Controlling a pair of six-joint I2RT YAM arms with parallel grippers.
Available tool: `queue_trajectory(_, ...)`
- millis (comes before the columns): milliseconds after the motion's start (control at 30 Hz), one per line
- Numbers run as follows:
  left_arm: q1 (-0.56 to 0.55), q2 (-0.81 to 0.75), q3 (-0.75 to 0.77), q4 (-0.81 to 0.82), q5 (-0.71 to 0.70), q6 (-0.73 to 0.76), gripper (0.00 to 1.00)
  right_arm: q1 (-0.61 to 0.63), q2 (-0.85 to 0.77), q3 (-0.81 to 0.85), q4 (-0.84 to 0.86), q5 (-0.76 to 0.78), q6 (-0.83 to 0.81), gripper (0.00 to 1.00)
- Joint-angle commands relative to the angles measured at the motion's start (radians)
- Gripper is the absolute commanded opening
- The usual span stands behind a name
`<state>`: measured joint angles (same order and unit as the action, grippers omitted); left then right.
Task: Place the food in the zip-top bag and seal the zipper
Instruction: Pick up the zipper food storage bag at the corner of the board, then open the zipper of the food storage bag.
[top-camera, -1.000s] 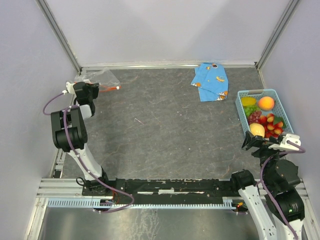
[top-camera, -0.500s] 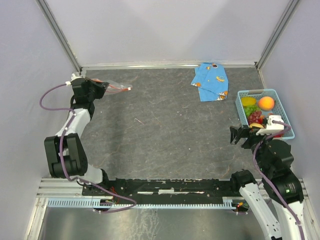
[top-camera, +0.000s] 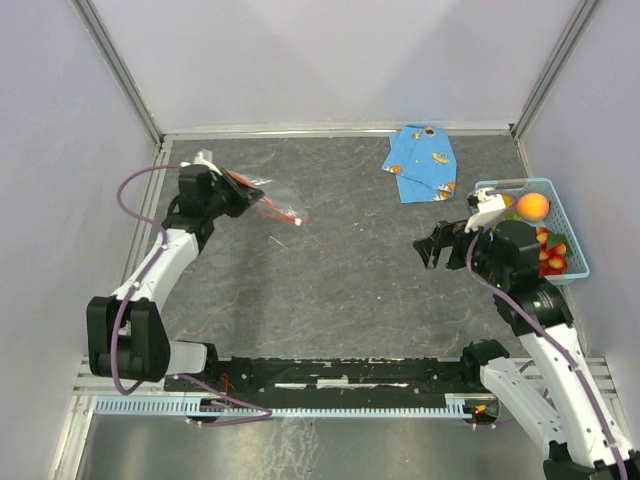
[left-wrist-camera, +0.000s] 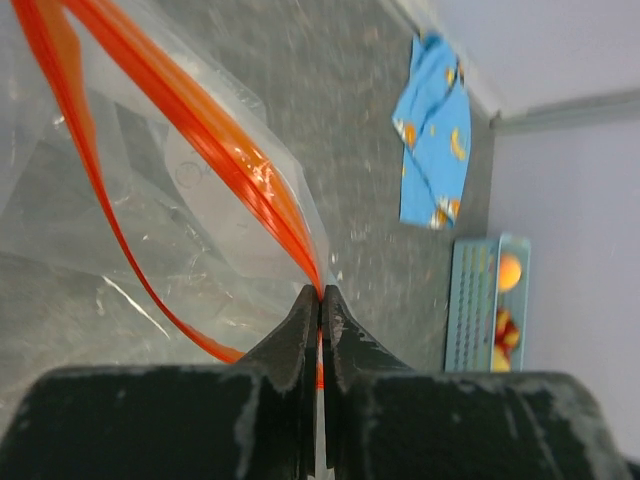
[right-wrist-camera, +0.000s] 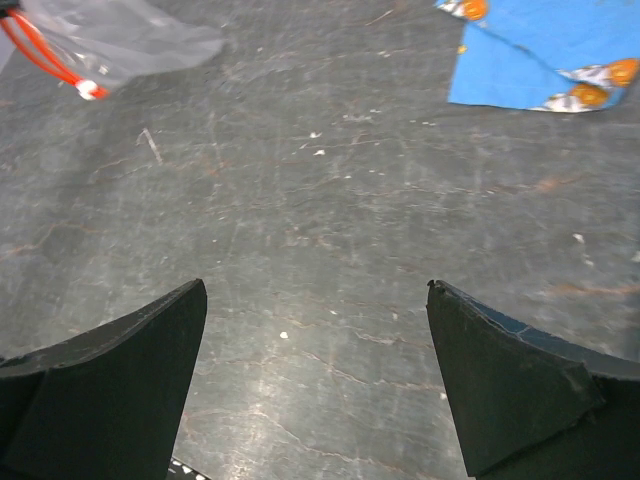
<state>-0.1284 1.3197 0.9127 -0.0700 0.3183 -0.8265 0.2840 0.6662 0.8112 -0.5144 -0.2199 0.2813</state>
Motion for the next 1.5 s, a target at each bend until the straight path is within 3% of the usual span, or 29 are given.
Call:
queue_trajectory(0, -0.091, -0.051, -0.021, -0.026, -0.005, 0.084, 0.03, 0.056, 0.031, -0.019, 0.181, -0.087, 0.045, 0.99)
queue_trajectory(467, -0.346, -0.074, -0.058, 0.014, -0.112, 0.018, 0.03, 0.362, 0.284, -0.012, 0.413, 0.057, -0.019, 0.98)
queue_trajectory(733, -0.424, -0.030, -0.026, 0.019, -0.132, -0.002, 0.03, 0.598, 0.443, 0.058, 0.401, 0.318, -0.112, 0.93)
queue_trajectory(1033, -0.471, -0.036, -0.040, 0.047, -0.173, -0.056, 0.03, 0.739, 0.572, 0.054, 0.508, 0.594, -0.127, 0.91)
queue_trajectory(1467, -0.498, -0.047, -0.069, 0.080, -0.195, -0.140, 0.03, 0.829, 0.727, 0.021, 0.691, 0.922, -0.116, 0.87)
